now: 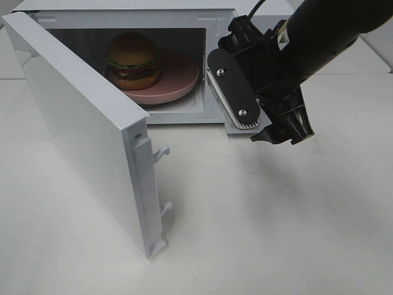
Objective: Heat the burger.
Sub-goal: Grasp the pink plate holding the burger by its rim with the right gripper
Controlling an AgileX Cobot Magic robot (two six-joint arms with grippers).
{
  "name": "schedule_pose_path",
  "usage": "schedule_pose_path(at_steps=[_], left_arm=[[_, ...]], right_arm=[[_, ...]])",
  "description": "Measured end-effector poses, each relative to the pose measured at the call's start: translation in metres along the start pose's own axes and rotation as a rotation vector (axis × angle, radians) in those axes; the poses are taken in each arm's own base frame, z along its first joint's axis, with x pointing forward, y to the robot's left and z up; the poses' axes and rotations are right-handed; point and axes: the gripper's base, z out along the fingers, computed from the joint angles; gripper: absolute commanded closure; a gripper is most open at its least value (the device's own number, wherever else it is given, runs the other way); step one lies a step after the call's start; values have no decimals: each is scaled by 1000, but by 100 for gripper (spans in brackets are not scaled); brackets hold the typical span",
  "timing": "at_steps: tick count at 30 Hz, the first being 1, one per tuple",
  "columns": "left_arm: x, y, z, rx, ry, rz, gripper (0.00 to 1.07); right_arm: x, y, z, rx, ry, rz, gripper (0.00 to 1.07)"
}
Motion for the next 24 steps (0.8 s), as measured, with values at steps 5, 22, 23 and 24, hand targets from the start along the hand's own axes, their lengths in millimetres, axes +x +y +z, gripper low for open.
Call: schedule_pose_path(at_steps=[5, 22, 23, 24], left_arm=[[0, 0, 0, 0, 0, 0, 7], [0, 0, 0, 0, 0, 0, 7], [0, 0, 0, 0, 0, 0, 7], [0, 0, 0, 0, 0, 0, 7]], right_arm=[[-2, -10, 9, 8, 5, -1, 10], [-26, -40, 53, 71, -29, 19, 14], [-27, -43, 59, 72, -26, 15, 14], [-27, -44, 62, 72, -26, 16, 14]])
